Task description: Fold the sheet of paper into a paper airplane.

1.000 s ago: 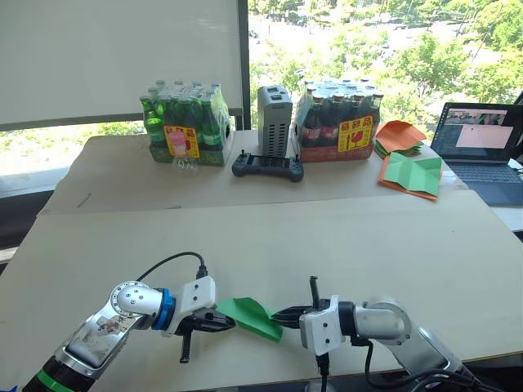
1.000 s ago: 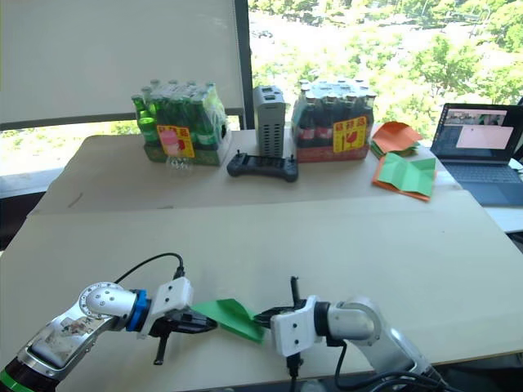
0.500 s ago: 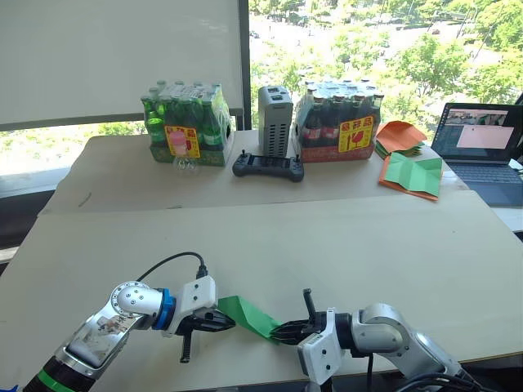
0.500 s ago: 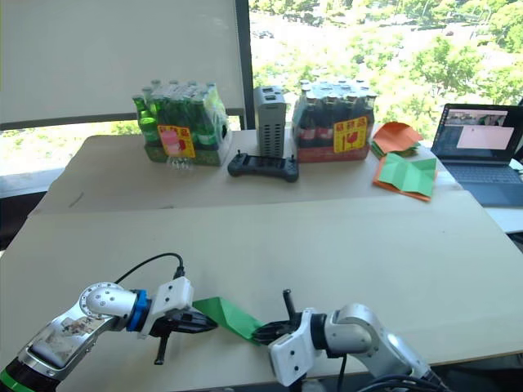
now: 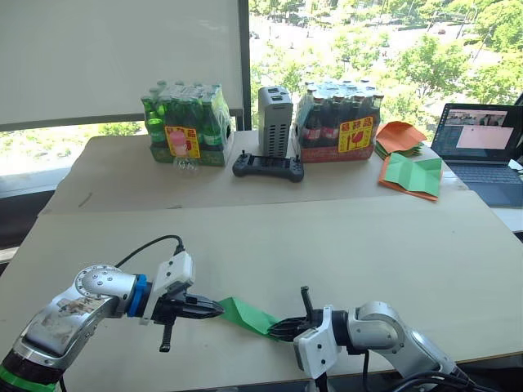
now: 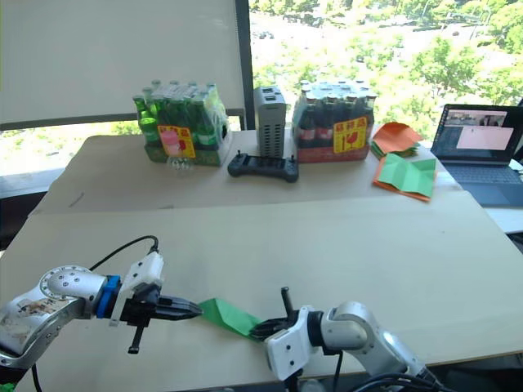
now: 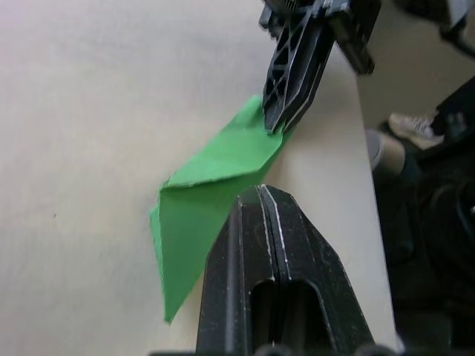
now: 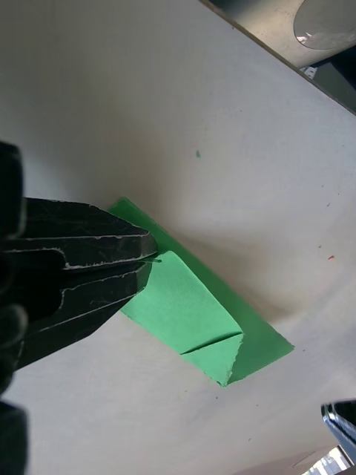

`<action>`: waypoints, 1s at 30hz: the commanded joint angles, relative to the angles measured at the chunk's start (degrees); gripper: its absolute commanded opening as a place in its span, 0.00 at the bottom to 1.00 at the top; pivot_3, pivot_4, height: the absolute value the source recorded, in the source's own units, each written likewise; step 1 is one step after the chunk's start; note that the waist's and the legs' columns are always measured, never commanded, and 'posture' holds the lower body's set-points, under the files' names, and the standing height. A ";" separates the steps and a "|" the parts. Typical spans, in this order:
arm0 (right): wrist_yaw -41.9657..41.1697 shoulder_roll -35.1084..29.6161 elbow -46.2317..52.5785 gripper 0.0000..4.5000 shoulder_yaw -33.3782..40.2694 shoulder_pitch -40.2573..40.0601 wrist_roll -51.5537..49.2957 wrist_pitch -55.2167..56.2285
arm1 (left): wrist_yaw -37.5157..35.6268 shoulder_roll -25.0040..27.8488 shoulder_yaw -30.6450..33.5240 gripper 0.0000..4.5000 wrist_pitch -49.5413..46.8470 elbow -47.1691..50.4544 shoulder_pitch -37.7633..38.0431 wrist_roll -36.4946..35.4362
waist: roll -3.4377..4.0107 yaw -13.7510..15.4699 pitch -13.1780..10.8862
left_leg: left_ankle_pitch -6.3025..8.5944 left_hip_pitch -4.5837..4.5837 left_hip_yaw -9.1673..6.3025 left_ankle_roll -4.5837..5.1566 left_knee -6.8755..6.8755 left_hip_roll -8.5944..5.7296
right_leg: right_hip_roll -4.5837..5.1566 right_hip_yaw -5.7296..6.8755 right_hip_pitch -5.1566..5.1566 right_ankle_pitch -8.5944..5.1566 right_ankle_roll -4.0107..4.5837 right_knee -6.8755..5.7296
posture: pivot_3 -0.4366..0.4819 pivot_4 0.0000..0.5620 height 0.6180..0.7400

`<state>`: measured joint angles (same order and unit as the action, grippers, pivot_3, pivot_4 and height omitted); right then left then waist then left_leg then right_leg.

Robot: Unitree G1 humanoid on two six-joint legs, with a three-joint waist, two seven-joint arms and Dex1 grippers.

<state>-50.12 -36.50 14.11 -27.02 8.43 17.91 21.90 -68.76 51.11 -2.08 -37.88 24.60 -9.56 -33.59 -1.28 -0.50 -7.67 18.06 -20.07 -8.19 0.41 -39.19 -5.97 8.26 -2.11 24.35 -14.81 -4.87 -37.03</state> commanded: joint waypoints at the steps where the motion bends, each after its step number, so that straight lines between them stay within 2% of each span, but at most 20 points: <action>1: -0.55 0.07 -0.32 0.01 0.30 0.67 -0.47 -1.66 | 2.30 -2.63 -4.61 0.00 3.01 -0.99 -1.97 4.07 | 0.00 -0.04 0.00 | 0.00 0.01 0.00 0.00 -0.01 -0.01 | 0.00 0.00 -0.01 0.00 0.00 0.00 | 0.48 0.27 0.96; 5: -0.85 0.12 0.17 0.01 0.32 0.70 -0.88 -2.49 | 3.81 -5.78 -7.80 0.00 4.89 -3.65 -2.96 7.04 | -0.01 -0.26 0.00 | 0.00 0.05 0.07 0.00 0.04 0.00 | 0.00 -0.08 0.00 0.00 0.00 0.01 | 0.48 0.27 0.96; 14: -1.42 0.34 1.42 0.01 0.42 1.22 -1.79 -4.33 | 3.15 -5.41 -12.84 0.00 14.86 -8.55 -0.96 16.76 | -0.01 -0.18 0.00 | 0.00 0.06 0.08 0.00 0.05 0.00 | 0.00 -0.09 0.00 0.00 0.00 0.02 | 0.48 0.27 0.96; 20: -2.07 1.13 3.18 0.01 0.65 1.43 -2.97 -7.73 | 3.53 -7.04 -14.67 0.00 16.87 -11.12 -1.69 19.18 | -0.01 -0.13 0.00 | 0.00 0.06 0.08 0.00 0.04 -0.01 | 0.01 -0.10 -0.01 0.00 0.00 0.03 | 0.48 0.27 0.96; 21: -2.30 1.37 3.63 0.14 0.82 1.52 -3.70 -8.73 | 3.72 -7.56 -14.83 0.00 16.38 -11.35 -2.21 19.11 | -0.01 -0.14 0.00 | 0.00 0.07 0.08 0.00 0.04 -0.01 | 0.01 -0.10 -0.01 0.00 0.00 0.01 | 0.48 0.27 0.96; 25: -3.51 2.37 7.95 0.41 2.42 1.13 -8.62 -15.07 | 3.90 -8.22 -15.06 0.00 15.46 -11.57 -3.01 19.28 | -0.01 -0.14 0.00 | 0.00 0.07 0.08 0.00 0.03 0.00 | 0.00 -0.10 -0.01 0.00 0.00 0.00 | 0.48 0.27 0.96; 30: -4.36 4.85 16.87 0.41 7.02 2.43 -21.27 -35.01 | 4.11 -7.98 -15.06 0.00 15.21 -11.12 -2.68 19.54 | -0.01 -0.12 0.00 | 0.01 0.05 0.05 0.01 0.04 0.01 | 0.01 -0.10 0.00 0.00 0.00 0.01 | 0.48 0.27 0.96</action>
<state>-54.84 -32.69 27.21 -22.00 10.16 1.19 -7.60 -65.11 42.73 -17.00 -22.26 12.97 -12.56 -15.33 -1.29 -0.62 -7.68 18.06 -20.01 -8.15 0.42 -39.15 -5.96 8.27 -2.21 24.34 -14.81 -4.87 -37.02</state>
